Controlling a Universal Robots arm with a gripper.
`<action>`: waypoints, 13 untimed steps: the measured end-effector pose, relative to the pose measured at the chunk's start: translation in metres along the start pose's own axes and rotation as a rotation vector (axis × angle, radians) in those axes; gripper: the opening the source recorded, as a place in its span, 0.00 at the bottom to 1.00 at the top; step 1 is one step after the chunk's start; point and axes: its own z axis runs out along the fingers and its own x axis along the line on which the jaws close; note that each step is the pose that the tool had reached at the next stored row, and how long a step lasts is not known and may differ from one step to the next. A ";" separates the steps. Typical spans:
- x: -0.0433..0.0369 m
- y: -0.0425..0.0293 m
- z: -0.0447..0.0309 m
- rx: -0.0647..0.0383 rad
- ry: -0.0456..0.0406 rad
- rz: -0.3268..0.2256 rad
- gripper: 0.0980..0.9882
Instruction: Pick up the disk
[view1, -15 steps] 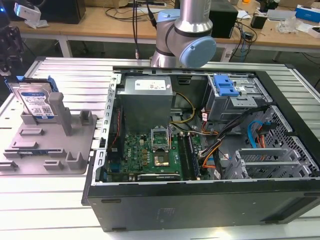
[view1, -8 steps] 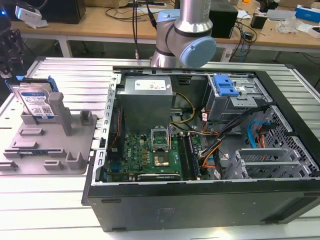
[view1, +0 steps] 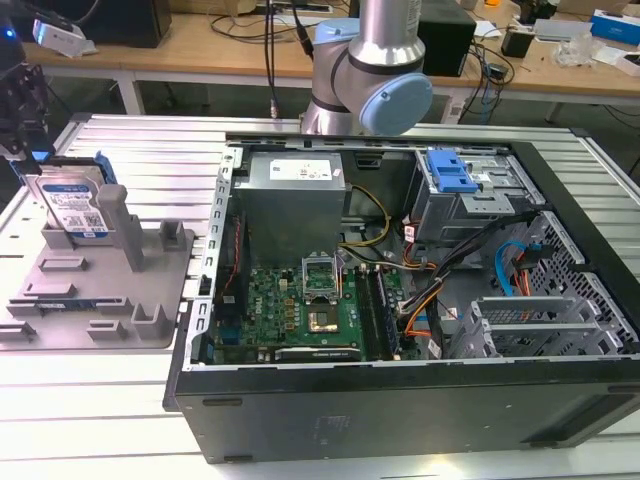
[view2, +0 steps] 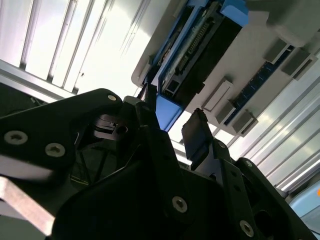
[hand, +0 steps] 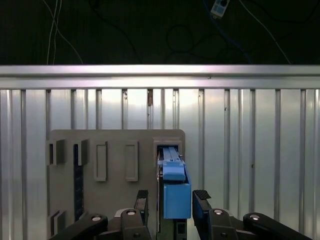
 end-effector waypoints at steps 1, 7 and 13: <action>0.0000 0.0000 0.0006 0.000 0.0000 0.000 0.43; -0.0001 0.0000 0.0026 0.000 0.0000 -0.001 0.43; -0.0002 0.0007 0.0046 0.000 -0.0001 -0.001 0.43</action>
